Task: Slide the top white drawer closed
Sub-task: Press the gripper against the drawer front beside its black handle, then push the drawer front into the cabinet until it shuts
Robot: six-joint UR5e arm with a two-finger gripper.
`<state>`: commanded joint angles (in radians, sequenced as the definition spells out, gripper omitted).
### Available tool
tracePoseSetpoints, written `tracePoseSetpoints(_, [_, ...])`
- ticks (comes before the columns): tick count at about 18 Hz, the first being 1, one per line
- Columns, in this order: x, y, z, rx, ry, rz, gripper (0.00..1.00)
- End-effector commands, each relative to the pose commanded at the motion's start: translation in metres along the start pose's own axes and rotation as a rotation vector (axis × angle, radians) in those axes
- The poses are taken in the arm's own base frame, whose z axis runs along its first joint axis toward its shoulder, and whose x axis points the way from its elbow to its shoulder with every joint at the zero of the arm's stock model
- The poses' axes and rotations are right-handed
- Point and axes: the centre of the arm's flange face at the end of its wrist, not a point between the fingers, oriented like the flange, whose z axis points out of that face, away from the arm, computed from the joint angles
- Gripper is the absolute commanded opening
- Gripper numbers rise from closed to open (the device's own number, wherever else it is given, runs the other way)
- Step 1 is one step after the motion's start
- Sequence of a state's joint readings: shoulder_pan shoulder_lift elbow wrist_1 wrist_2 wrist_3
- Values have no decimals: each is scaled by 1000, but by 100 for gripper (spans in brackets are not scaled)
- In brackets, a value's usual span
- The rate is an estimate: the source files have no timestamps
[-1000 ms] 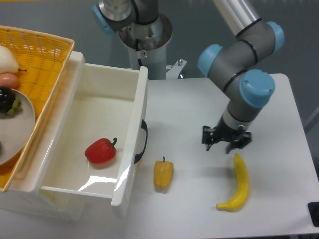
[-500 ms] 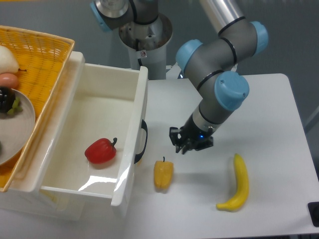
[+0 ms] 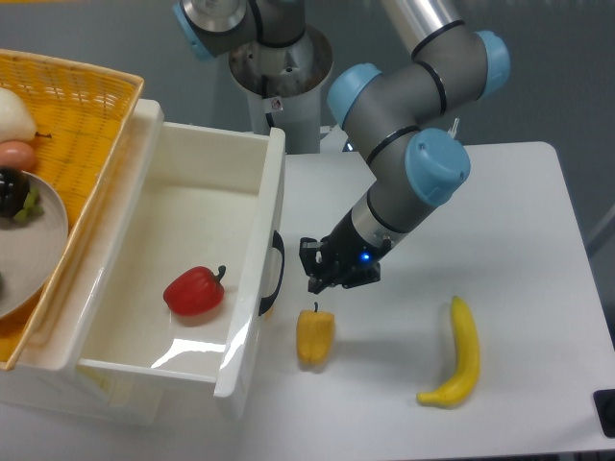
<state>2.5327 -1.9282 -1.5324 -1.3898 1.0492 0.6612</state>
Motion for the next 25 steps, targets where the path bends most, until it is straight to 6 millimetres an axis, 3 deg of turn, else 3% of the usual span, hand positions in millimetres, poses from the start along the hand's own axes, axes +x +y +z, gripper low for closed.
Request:
tracePoseSetpoints(11, [12, -3, 5, 7, 48, 1, 16])
tracePoseSetpoints(25, [55, -10, 18, -18, 74, 50, 16])
